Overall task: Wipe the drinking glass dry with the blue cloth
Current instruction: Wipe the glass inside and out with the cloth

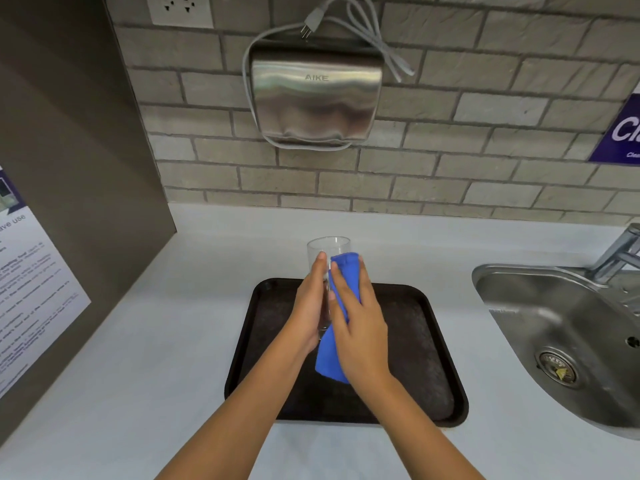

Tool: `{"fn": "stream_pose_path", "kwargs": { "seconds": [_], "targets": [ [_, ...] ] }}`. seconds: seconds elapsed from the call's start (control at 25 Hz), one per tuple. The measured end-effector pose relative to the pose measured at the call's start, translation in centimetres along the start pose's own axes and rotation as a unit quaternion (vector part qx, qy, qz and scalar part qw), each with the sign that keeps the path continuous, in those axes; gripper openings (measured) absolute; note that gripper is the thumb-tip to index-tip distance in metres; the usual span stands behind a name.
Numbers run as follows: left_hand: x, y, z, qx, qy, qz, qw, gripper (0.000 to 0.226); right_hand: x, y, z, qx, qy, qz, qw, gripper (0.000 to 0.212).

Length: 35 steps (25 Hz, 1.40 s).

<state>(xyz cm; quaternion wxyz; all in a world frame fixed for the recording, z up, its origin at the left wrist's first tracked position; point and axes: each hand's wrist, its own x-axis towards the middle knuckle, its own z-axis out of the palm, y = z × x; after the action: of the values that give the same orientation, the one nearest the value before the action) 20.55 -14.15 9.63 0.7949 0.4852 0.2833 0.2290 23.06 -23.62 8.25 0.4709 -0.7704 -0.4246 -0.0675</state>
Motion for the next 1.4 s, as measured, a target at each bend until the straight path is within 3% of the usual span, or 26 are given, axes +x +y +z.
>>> {"fn": "stream_pose_path", "kwargs": {
  "seconds": [0.12,0.24,0.4,0.48,0.56,0.68,0.84,0.96,1.12,1.32,1.4],
  "targets": [
    [-0.2,-0.9,0.3,-0.006,-0.01,-0.018,1.0,0.057,2.0,1.1,-0.7,0.159,-0.022,0.116,0.98,0.042],
    [0.0,-0.9,0.5,-0.011,0.01,-0.04,0.999,0.059,3.7,2.8,-1.2,0.329,-0.054,0.246,0.91,0.043],
    [0.8,0.1,0.8,-0.011,0.03,-0.035,0.999,0.067,2.6,4.4,-0.9,0.436,-0.119,0.318,0.833,0.052],
    [1.3,0.3,1.0,0.02,0.058,-0.024,0.998,0.066,2.2,4.8,-0.6,0.473,-0.11,0.352,0.8,0.047],
    [2.0,0.1,1.2,0.109,0.103,0.025,0.988,0.061,2.5,5.0,-0.4,0.449,-0.074,0.354,0.817,0.038],
    [1.9,-1.1,1.1,0.239,0.14,0.116,0.954,0.046,3.0,4.9,0.1,0.318,-0.058,0.288,0.901,0.043],
    [2.0,-1.5,0.7,0.147,0.103,0.035,0.983,0.065,1.2,3.8,2.1,0.113,-0.042,0.138,0.983,0.047],
    [2.5,-1.2,-0.3,0.095,0.058,0.026,0.993,0.056,1.3,3.5,2.6,0.114,-0.041,0.079,0.99,0.046],
    [2.0,-1.4,-0.3,0.05,0.02,0.007,0.999,0.053,5.0,4.1,1.3,0.24,-0.03,0.199,0.95,0.044],
    [2.4,-1.5,-0.1,0.007,0.031,0.0,0.999,0.057,2.7,3.5,1.9,0.091,-0.045,0.086,0.991,0.044],
    [2.5,-1.8,-0.4,0.01,0.028,-0.001,1.0,0.057,2.4,4.0,2.3,0.122,-0.046,0.092,0.987,0.043]
  ]
}}
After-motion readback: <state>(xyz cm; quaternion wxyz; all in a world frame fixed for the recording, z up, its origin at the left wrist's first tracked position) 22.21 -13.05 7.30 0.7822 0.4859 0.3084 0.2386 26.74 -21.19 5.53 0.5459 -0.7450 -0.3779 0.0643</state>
